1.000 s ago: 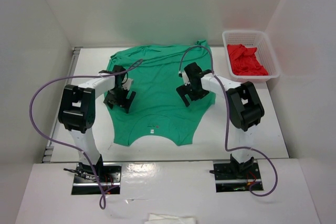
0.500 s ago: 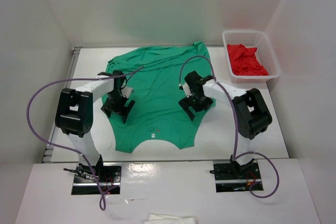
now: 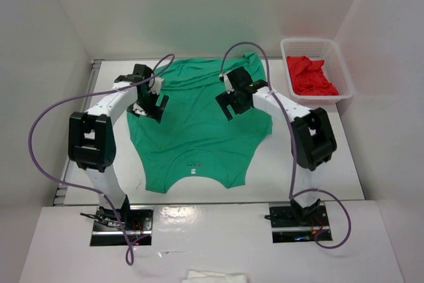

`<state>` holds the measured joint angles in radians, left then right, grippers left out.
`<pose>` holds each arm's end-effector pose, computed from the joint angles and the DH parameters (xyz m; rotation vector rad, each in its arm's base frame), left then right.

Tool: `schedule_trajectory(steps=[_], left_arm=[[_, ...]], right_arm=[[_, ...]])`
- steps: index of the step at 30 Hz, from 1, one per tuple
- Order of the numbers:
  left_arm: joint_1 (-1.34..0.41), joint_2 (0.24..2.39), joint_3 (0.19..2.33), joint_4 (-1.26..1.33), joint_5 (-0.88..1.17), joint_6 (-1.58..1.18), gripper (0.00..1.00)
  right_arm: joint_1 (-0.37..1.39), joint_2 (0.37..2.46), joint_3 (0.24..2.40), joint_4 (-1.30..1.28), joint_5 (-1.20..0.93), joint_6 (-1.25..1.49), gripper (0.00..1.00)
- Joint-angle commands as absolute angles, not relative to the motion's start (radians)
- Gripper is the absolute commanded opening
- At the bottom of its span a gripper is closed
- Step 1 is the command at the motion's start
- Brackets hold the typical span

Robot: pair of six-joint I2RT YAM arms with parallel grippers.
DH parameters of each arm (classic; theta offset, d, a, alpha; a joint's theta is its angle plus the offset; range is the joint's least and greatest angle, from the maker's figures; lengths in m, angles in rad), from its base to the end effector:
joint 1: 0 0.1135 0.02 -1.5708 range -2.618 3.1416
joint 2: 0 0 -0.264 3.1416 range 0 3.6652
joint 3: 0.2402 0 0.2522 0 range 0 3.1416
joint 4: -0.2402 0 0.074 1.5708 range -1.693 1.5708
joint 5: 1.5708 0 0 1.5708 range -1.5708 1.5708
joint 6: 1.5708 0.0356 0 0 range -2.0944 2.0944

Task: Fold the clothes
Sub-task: Flatten the tank top out

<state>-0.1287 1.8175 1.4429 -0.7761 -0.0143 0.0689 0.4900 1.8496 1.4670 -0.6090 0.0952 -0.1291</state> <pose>0.3760 -0.0482 0.2356 0.2643 2.7084 0.0021 0.3565 0.1863 0.2399 -0.7439 2.4449 0.0169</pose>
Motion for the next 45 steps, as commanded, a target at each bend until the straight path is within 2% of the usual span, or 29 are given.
schedule_trajectory(steps=[1, 13, 24, 33, 45], left_arm=[[-0.123, 1.899, 1.442, -0.701, -0.003, 0.006, 1.00], [-0.049, 1.979, 1.559, -0.623, 0.021, -0.100, 1.00], [-0.040, 2.092, 1.687, -0.603, -0.020, -0.123, 1.00], [-0.031, 2.120, 1.724, -0.583, -0.011, -0.152, 1.00], [-0.012, 2.129, 1.663, -0.538, -0.020, -0.152, 1.00]], right_arm=[[0.482, 1.954, 1.500, -0.532, 0.132, -0.061, 0.99], [0.307, 2.034, 1.641, -0.454, 0.078, 0.086, 0.99], [0.298, 2.219, 1.810, -0.474, 0.106, 0.068, 0.99], [0.288, 2.273, 1.927, -0.514, 0.084, 0.057, 0.99], [0.288, 2.318, 1.910, -0.514, 0.094, 0.048, 0.99]])
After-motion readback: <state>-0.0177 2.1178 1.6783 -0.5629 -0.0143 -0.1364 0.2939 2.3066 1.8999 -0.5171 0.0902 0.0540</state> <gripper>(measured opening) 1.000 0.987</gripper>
